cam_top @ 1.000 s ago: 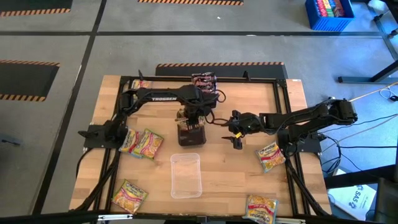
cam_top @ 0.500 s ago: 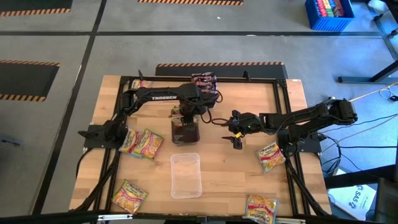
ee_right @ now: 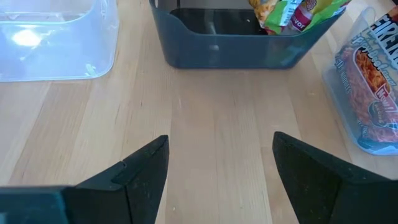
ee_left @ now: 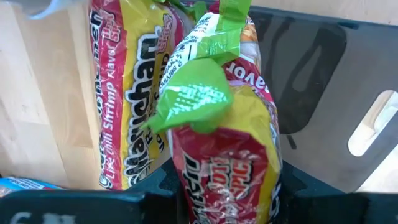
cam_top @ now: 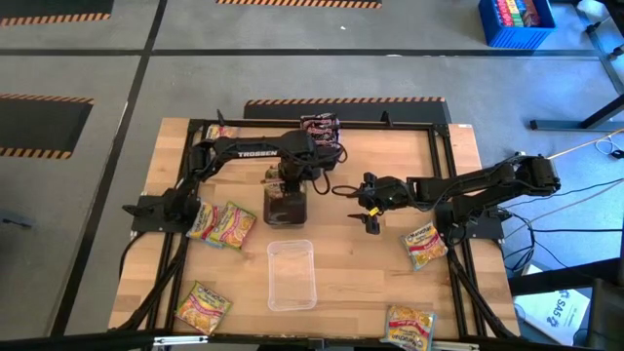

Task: Sort Maruchan noodles
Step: Put the top green noodle pack into the black bin

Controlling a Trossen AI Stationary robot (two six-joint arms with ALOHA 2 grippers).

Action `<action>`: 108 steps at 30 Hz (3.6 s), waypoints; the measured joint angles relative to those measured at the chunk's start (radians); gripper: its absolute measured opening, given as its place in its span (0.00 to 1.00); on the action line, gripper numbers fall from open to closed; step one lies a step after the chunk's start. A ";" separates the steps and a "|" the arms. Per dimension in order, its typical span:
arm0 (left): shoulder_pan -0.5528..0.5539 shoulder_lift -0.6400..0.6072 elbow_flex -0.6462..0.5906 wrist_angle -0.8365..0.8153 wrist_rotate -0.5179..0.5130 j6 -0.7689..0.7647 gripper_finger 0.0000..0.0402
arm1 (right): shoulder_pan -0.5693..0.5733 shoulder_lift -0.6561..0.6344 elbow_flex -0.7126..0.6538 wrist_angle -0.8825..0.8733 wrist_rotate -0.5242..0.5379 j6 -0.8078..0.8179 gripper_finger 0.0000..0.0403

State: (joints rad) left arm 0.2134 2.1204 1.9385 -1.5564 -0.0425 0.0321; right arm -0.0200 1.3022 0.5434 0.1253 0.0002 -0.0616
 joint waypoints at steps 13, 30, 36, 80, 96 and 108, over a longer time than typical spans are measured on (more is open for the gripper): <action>0.011 0.072 -0.018 0.013 -0.003 0.031 0.30 | 0.000 0.000 0.000 0.000 0.000 0.000 0.67; -0.029 0.080 -0.019 0.104 -0.132 0.085 0.44 | 0.000 0.000 0.000 0.000 0.000 0.000 0.67; -0.064 0.080 -0.019 0.094 -0.324 0.094 0.47 | 0.000 0.000 0.000 0.000 0.000 0.000 0.67; -0.382 -0.885 -0.708 0.579 -0.409 -0.280 0.48 | 0.000 -0.001 0.001 0.014 -0.019 0.050 0.67; -0.648 -0.863 -0.973 0.847 -0.484 -0.494 0.48 | 0.157 -0.001 0.001 0.064 -0.002 0.195 0.67; -0.709 -0.863 -1.154 1.097 -0.520 -0.526 0.48 | 0.297 -0.001 0.001 0.068 0.175 0.265 0.67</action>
State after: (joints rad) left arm -0.4955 1.2575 0.7844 -0.4595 -0.5625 -0.4942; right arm 0.2769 1.3014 0.5442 0.1928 0.1748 0.2031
